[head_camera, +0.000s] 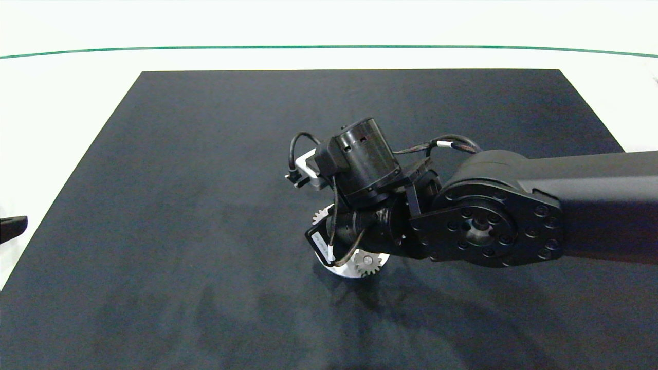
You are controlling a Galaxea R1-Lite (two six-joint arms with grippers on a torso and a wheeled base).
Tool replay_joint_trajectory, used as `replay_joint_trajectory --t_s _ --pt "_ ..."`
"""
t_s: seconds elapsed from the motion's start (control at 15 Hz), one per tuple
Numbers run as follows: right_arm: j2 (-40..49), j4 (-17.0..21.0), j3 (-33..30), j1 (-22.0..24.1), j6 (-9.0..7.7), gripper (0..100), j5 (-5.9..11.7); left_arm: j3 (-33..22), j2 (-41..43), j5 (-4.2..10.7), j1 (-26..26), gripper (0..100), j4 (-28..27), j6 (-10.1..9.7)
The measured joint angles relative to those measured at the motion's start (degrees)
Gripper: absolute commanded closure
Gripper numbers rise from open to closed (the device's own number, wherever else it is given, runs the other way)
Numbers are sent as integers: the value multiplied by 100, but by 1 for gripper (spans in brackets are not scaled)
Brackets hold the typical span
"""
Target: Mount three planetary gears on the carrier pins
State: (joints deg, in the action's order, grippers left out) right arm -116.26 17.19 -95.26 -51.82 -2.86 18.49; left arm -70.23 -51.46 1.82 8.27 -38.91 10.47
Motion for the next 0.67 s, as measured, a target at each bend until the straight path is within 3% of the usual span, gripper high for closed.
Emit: replay_joint_trajectory --t_s 0.4,0.67 --pt "-33 -41 -41 52 146 81 -26 0 -2 0 9 0 -2 2" --pt "-69 -162 -52 52 144 81 -34 2 -5 0 16 0 -4 2"
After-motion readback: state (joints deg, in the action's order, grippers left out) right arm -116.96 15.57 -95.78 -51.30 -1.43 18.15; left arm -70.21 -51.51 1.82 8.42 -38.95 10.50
